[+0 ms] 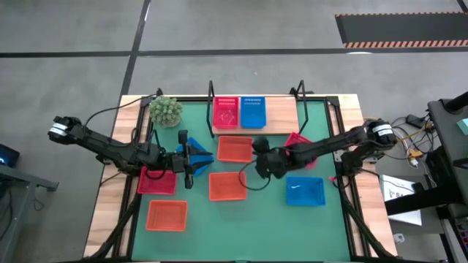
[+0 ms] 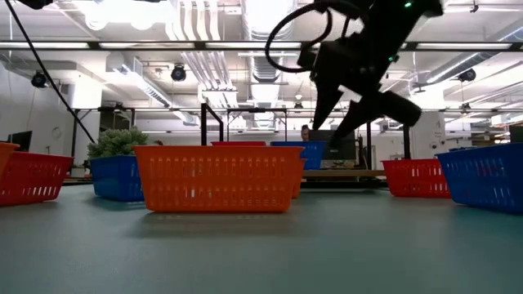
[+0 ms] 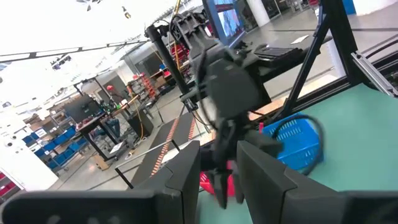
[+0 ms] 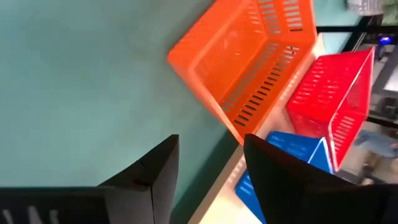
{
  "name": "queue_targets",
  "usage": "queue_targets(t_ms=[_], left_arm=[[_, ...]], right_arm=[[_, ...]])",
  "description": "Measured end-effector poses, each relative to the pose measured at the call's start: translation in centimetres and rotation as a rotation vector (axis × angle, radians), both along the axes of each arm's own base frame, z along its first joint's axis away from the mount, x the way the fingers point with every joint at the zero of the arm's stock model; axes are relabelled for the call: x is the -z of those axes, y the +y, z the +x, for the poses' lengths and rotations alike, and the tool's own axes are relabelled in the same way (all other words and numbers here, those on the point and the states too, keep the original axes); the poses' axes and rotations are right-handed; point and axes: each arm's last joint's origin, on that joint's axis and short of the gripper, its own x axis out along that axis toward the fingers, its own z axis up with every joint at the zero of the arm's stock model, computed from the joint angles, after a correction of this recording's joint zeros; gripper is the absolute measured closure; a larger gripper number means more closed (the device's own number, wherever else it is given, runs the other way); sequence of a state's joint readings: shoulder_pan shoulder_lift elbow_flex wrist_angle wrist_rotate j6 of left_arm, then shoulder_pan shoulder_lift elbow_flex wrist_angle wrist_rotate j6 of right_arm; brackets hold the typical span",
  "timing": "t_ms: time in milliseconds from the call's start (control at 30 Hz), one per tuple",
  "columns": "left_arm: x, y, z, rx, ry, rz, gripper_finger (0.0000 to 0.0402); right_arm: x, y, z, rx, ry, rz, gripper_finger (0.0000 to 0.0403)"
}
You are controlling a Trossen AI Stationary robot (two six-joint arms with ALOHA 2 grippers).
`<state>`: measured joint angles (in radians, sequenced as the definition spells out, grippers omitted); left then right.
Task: Stack baskets on shelf by color
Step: Put the top right orange bin on the shelf
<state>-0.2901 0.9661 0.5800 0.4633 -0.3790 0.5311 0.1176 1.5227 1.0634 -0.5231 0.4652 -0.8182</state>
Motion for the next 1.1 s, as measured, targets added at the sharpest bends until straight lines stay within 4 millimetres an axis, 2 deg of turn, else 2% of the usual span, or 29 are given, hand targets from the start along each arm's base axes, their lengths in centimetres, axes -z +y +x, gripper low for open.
queue_targets(t_ms=[167,367,533,767,1000,1100], left_arm=[[0.0,0.0,0.0,0.000,0.000,0.000,0.0311],[0.0,0.0,0.0,0.000,0.000,0.003,0.0311],[0.0,0.0,0.0,0.000,0.000,0.004,0.0311],[-0.1,0.0,0.0,-0.001,-0.006,0.006,0.0311],[-0.1,0.0,0.0,-0.001,-0.007,0.006,0.0311],[-0.1,0.0,0.0,-0.001,-0.007,0.006,0.0311]], right_arm=[[-0.2,-2.1,0.5,-0.003,-0.016,0.041,0.0248],[-0.5,-3.2,1.0,-0.012,-0.062,0.080,0.0261],[0.1,-3.5,1.3,-0.006,-0.055,0.083,0.0264],[3.4,-3.8,2.7,-0.017,0.050,0.051,0.0264],[4.0,-3.8,4.4,-0.033,0.061,0.064,0.0269],[3.5,-3.8,4.8,-0.052,0.047,0.070,0.0282]])
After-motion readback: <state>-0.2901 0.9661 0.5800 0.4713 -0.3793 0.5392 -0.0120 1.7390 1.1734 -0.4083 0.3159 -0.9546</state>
